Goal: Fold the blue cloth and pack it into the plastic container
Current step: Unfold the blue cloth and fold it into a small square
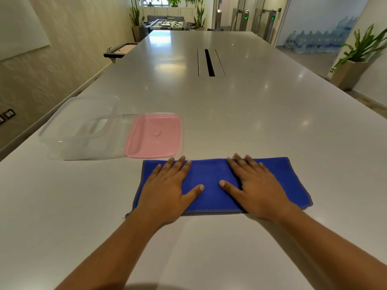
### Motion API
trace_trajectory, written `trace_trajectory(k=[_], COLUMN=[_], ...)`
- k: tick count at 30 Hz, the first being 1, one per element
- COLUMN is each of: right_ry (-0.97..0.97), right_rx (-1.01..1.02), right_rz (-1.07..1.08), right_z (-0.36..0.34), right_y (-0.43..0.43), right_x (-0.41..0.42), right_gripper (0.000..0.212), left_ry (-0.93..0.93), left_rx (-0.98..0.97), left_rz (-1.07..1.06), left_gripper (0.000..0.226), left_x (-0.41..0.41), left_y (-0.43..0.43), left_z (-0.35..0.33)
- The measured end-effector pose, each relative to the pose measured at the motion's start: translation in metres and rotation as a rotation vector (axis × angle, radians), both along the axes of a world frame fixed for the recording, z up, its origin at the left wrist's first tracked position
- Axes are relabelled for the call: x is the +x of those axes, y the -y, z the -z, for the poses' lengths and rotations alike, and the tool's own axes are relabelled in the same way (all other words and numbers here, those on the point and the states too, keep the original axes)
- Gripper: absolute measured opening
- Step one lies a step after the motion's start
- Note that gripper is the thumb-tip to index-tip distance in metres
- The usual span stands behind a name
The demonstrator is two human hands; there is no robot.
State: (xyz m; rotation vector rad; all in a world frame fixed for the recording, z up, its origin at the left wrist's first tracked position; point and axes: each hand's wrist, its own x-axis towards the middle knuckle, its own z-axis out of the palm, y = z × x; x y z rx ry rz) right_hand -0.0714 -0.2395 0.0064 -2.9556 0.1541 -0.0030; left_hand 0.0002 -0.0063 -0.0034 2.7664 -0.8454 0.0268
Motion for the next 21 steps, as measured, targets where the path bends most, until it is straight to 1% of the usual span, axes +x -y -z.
trace_trajectory(k=[5,7,13,16,18,20,21], right_ry=[-0.031,-0.047,-0.057,-0.071,-0.115,-0.148,-0.125], right_rx=[-0.026,-0.018,0.003,-0.012,-0.030,-0.017,-0.005], right_rz=[0.210,0.252,0.255,0.225,0.199,0.198,0.218], right_z=[0.000,0.000,-0.004,-0.009,-0.014,-0.019,-0.021], right_y=[0.052,0.061,0.066,0.080,0.092,0.102,0.106], right_x=[-0.015,-0.017,-0.020,-0.025,-0.026,-0.026,-0.026], right_gripper=[0.099,0.103,0.102,0.101,0.100,0.101,0.101], left_ry=[0.000,-0.003,-0.031,-0.028,-0.011,0.004,0.009], left_rx=[0.011,0.016,0.027,-0.002,-0.031,-0.056,-0.063], left_rz=[-0.073,-0.081,-0.080,-0.069,-0.073,-0.107,-0.127], left_gripper=[0.096,0.097,0.098,0.098,0.098,0.095,0.092], left_x=[0.001,0.001,-0.001,-0.014,-0.027,-0.036,-0.039], left_y=[-0.010,-0.010,-0.011,-0.015,-0.018,-0.023,-0.027], left_z=[-0.001,-0.001,-0.004,-0.005,-0.004,-0.002,-0.002])
